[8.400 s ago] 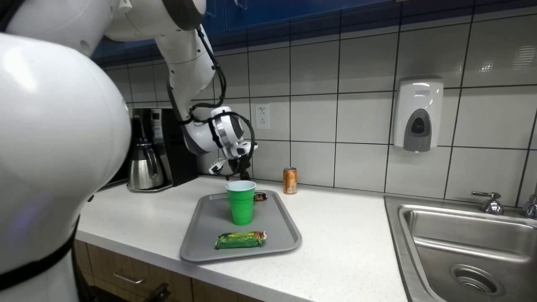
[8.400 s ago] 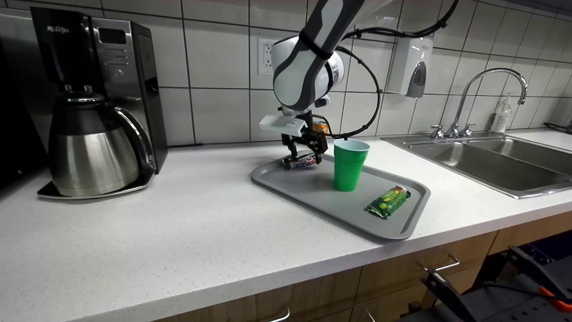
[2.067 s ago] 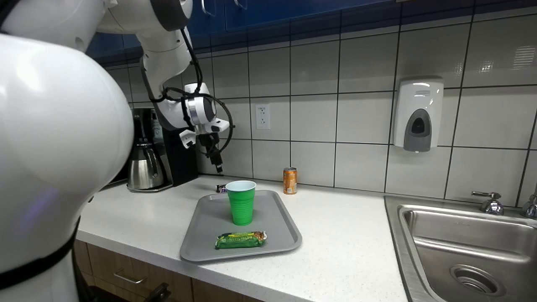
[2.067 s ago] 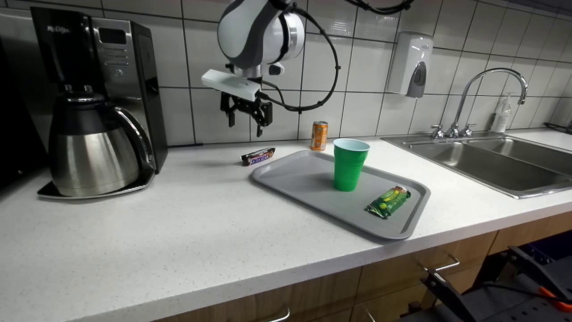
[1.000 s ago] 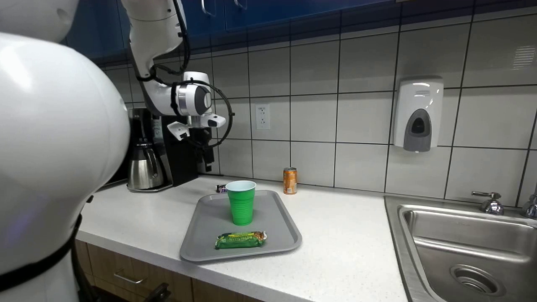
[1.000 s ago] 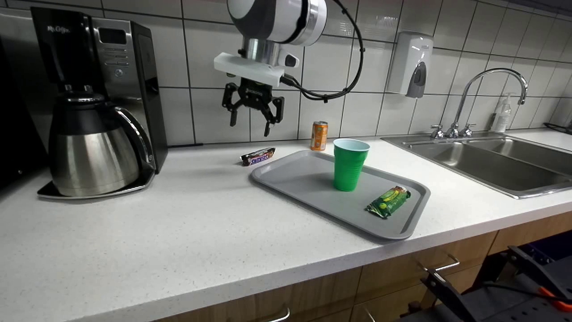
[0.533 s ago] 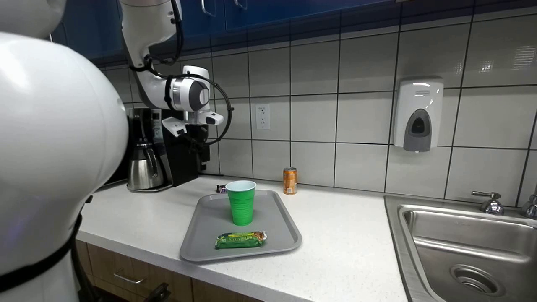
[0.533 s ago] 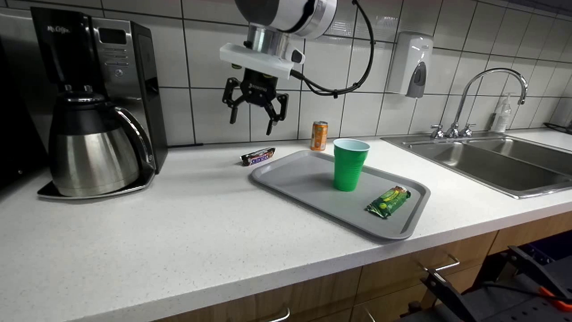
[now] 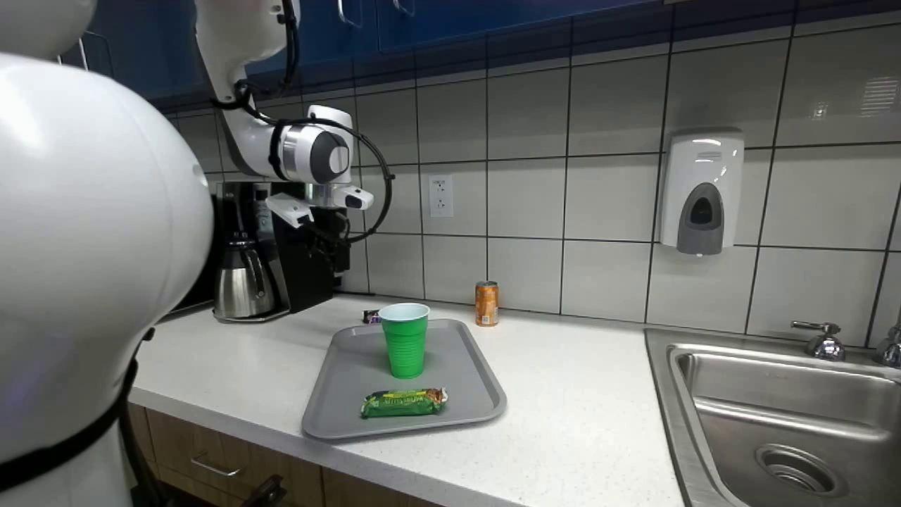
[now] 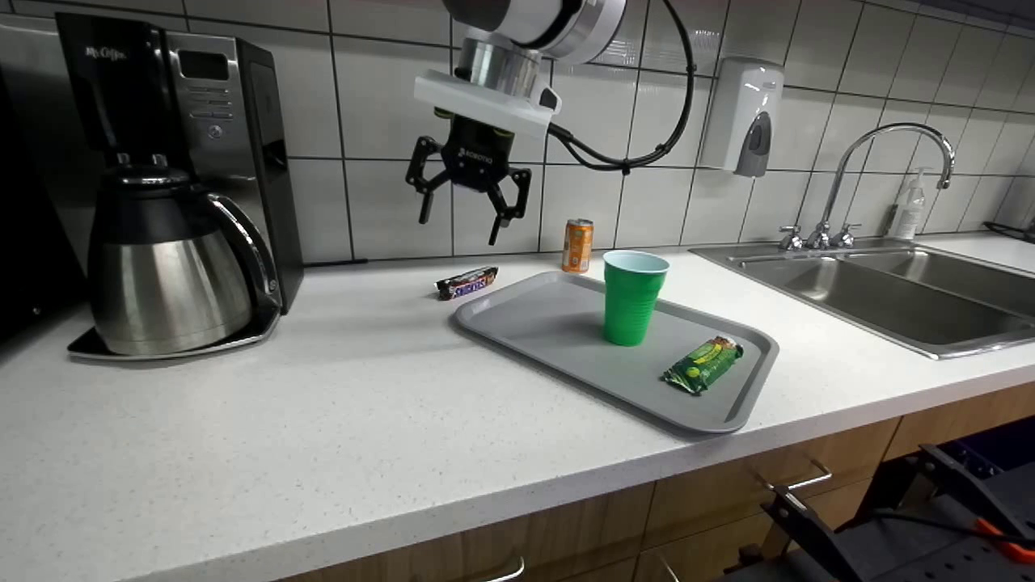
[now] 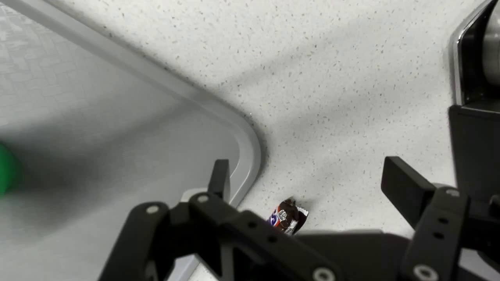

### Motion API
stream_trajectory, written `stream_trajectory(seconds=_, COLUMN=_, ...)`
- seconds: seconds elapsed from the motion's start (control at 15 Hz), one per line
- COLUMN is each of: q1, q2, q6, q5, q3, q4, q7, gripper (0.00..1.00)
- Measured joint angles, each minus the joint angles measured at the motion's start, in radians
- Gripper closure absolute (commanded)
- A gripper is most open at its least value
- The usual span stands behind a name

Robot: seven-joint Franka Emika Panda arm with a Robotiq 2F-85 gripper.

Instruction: Remove the chocolate bars from the tray

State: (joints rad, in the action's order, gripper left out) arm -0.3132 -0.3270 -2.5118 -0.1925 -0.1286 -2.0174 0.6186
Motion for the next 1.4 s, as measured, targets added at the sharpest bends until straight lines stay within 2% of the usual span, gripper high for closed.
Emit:
stream_trajectory(seconds=0.8, q1=0.063, q2=0.048, q6=0.008, q5=-0.124, q3=-0.049, q4=-0.058, q7=-0.384, gripper=0.0)
stream_trajectory(seconds=1.4, q1=0.114, q2=0.069, q6=0.086, q5=-0.238, q3=-0.079, q4=-0.055, q7=-0.601, gripper=0.0)
